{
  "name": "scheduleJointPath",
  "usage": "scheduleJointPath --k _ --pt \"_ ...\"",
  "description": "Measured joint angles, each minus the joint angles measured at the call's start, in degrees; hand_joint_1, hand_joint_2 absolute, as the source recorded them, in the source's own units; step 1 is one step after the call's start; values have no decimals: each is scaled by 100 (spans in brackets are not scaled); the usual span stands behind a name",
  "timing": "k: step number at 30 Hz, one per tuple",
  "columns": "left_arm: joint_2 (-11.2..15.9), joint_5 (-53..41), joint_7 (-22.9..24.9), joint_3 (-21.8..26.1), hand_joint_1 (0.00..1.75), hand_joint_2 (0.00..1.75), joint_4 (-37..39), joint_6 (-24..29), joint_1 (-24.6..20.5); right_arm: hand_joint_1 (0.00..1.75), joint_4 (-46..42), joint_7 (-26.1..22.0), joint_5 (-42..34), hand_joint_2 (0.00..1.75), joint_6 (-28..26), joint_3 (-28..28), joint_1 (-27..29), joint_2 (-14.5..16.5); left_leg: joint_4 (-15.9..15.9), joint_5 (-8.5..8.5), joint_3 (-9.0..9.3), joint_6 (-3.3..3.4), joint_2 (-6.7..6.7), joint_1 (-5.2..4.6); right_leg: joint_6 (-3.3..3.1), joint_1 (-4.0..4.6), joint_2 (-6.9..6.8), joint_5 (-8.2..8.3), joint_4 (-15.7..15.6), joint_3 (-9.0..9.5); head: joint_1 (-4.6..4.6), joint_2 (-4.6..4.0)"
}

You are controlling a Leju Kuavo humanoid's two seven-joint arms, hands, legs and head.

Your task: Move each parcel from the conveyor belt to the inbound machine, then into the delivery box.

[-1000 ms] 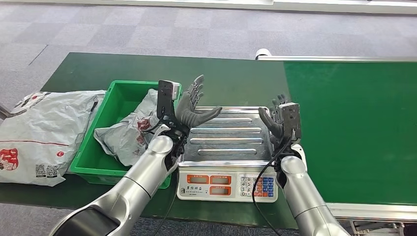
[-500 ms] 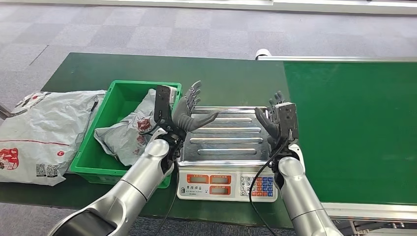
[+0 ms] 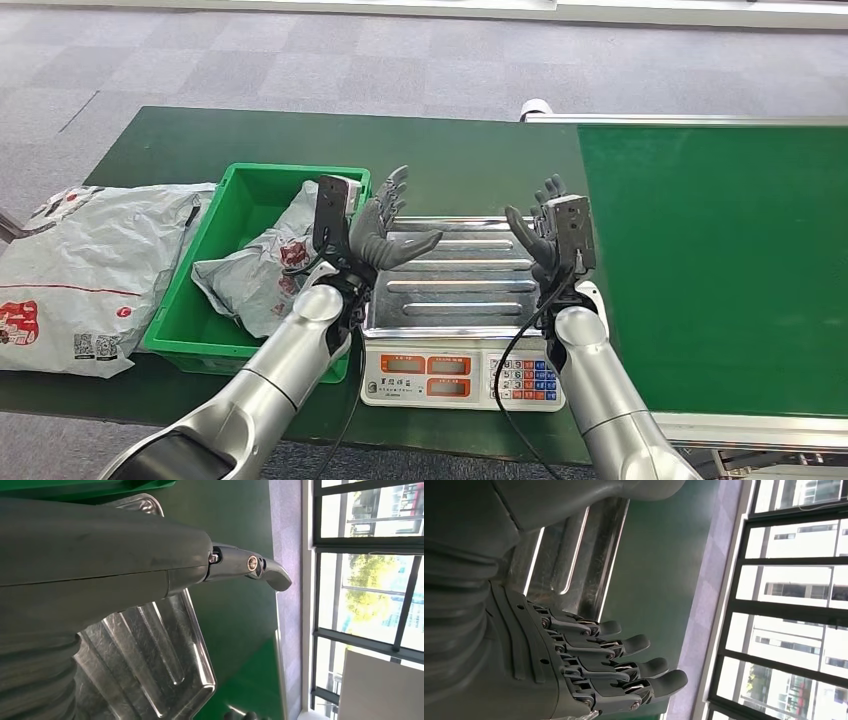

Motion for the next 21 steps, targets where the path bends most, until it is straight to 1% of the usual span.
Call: scheduleJointPath --k 10,16,21 --pt "-10 23 -10 73 0 175 -99 20 60 0 -26 35 74 175 102 54 88 2 0 0 1 -1 2 0 0 2 2 0 0 -1 0 0" --pt "-9 -1 -141 123 0 175 -169 108 252 0 -264 35 97 175 202 103 356 -1 0 -1 0 0 1 0 0 1 1 -2 0 -1 0 0" --pt "-8 -88 -157 125 0 175 -338 205 418 0 -426 2 24 175 282 121 537 -8 0 -2 0 0 1 0 0 1 1 -2 -1 -1 0 0"
